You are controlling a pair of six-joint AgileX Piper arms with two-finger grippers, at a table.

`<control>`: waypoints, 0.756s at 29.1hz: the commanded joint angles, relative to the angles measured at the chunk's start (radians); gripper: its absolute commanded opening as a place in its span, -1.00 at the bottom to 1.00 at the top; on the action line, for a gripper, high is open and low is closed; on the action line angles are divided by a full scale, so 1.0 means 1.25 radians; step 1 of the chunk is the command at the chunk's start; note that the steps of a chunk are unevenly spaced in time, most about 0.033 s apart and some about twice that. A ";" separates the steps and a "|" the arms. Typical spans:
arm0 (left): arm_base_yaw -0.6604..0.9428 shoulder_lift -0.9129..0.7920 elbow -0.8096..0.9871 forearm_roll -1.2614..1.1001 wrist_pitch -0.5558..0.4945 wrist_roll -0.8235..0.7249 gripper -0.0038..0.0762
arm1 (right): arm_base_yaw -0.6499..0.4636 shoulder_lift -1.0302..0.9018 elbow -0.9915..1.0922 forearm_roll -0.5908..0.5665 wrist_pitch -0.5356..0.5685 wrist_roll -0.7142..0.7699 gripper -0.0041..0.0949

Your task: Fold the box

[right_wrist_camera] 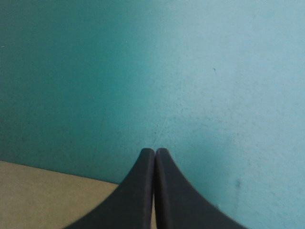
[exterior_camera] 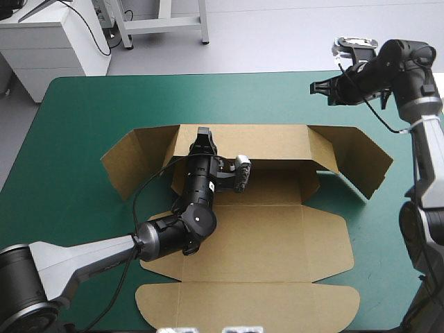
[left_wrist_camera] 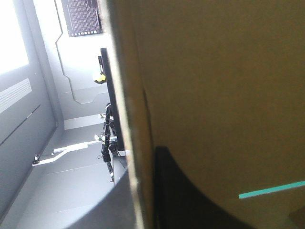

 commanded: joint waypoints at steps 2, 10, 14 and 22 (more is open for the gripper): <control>0.000 -0.028 -0.005 -0.007 0.045 0.002 -0.92 | 0.001 0.032 -0.072 0.045 0.010 0.005 -0.95; 0.000 -0.028 -0.005 -0.007 0.046 0.002 -0.92 | 0.001 -0.001 0.017 0.036 0.010 -0.013 -0.95; 0.000 -0.028 -0.005 -0.007 0.044 0.016 -0.92 | 0.001 -0.040 0.101 0.031 0.010 -0.042 -0.95; 0.000 -0.028 -0.005 -0.007 0.041 0.014 -0.92 | 0.001 -0.174 0.246 -0.047 0.010 -0.042 -0.95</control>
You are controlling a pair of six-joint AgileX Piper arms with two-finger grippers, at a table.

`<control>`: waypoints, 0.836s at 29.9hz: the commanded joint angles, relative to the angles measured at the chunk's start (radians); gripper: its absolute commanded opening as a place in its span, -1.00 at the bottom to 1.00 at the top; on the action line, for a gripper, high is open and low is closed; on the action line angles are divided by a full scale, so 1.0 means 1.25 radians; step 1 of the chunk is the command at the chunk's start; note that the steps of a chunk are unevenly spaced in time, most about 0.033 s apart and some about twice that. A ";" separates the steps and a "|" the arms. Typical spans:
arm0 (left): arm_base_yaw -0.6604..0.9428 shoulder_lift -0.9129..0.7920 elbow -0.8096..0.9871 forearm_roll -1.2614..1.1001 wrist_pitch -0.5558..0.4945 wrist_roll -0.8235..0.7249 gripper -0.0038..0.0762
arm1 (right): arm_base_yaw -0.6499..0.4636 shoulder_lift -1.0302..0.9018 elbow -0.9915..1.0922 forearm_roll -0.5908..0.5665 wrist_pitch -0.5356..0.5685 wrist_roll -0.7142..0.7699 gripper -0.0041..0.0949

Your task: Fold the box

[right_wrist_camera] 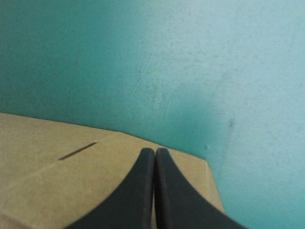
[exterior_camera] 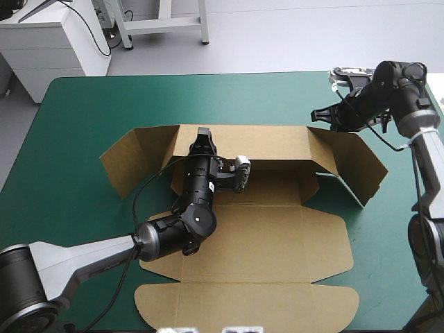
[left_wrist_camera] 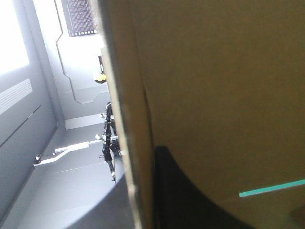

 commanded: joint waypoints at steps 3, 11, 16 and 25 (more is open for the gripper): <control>0.000 -0.028 -0.005 -0.007 0.032 0.008 -0.92 | 0.000 -0.137 0.087 -0.019 0.019 -0.011 -0.96; 0.000 -0.028 -0.005 -0.019 0.032 0.008 -0.92 | 0.000 -0.222 0.242 0.017 0.008 -0.035 -0.96; 0.000 -0.028 -0.005 -0.025 0.032 0.008 -0.92 | 0.000 -0.277 0.294 0.071 -0.003 -0.048 -0.96; 0.000 -0.028 -0.005 -0.027 0.032 0.008 -0.92 | 0.000 -0.332 0.343 0.124 0.005 -0.054 -0.96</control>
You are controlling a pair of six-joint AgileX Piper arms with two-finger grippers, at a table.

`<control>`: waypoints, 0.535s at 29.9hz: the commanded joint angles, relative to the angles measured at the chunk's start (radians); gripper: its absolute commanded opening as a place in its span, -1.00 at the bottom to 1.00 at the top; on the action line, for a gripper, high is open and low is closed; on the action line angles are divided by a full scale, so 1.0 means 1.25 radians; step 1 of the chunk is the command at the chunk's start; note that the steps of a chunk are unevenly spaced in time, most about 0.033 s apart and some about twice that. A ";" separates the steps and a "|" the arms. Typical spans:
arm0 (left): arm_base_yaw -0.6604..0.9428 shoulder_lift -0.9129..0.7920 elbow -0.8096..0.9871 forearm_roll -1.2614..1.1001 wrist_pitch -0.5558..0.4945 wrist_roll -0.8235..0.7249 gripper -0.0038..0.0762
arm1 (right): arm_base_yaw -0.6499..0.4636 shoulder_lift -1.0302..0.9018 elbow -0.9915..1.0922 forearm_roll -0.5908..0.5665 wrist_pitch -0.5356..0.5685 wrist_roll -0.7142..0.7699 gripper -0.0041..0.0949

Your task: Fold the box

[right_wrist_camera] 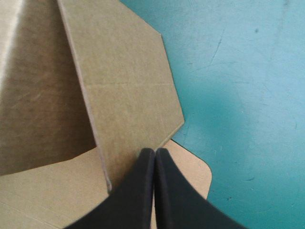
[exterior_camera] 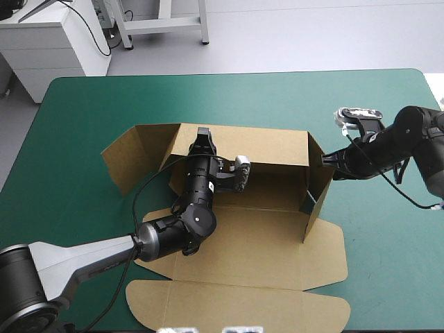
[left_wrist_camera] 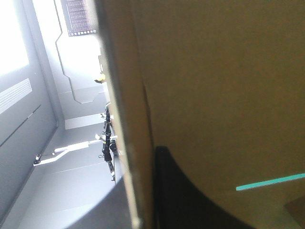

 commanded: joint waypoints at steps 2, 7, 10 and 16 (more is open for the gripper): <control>0.000 -0.026 -0.007 -0.023 0.031 0.006 -0.92 | 0.000 -0.038 -0.012 0.044 -0.002 -0.011 -0.96; 0.000 -0.026 -0.007 -0.026 0.026 0.006 -0.92 | 0.000 -0.042 0.021 0.096 -0.034 -0.040 -0.96; 0.000 -0.026 -0.007 -0.026 0.024 0.006 -0.92 | 0.000 -0.068 0.094 0.142 -0.117 -0.069 -0.95; 0.000 -0.026 -0.007 -0.026 0.024 0.006 -0.92 | 0.000 -0.184 0.282 0.223 -0.312 -0.199 -0.95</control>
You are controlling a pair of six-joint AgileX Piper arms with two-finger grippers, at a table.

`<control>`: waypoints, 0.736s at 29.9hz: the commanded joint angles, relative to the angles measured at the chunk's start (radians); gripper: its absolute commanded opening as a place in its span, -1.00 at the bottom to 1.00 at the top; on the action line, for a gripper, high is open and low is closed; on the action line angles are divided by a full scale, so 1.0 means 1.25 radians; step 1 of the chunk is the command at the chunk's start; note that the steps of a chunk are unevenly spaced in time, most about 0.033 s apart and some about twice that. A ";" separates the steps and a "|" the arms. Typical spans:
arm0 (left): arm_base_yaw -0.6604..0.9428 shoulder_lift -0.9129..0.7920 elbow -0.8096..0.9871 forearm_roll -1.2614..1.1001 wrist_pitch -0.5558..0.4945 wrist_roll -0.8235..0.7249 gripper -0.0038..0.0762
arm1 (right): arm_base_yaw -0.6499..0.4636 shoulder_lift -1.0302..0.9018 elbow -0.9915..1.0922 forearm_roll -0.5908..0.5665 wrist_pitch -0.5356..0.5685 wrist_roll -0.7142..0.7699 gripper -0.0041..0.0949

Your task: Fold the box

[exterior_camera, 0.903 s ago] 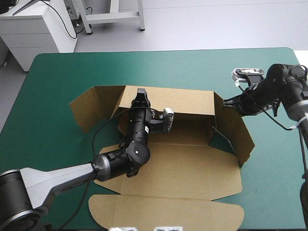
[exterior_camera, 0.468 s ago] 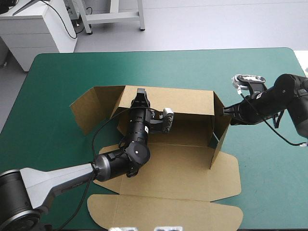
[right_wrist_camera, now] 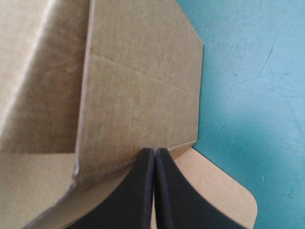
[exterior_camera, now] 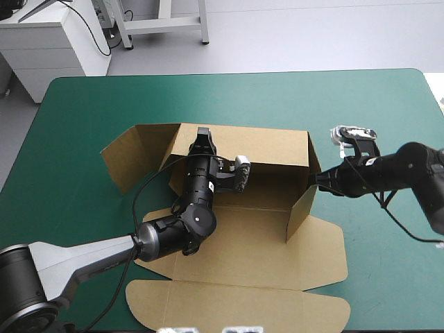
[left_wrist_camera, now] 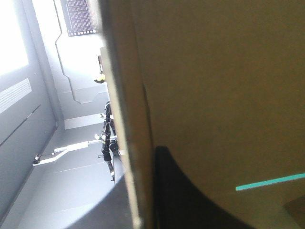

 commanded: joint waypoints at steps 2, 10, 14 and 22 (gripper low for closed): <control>0.000 -0.026 -0.007 -0.024 0.024 0.006 -0.92 | 0.000 -0.118 0.097 0.097 -0.152 -0.125 -0.95; 0.000 -0.026 -0.007 -0.023 0.024 0.006 -0.92 | 0.000 -0.127 0.159 0.118 -0.211 -0.263 -0.95; 0.000 -0.026 -0.007 -0.021 0.024 0.006 -0.92 | 0.000 -0.097 0.159 0.120 -0.212 -0.279 -0.95; 0.000 -0.026 -0.007 -0.021 0.024 0.006 -0.92 | 0.000 -0.068 0.157 0.115 -0.185 -0.421 -0.62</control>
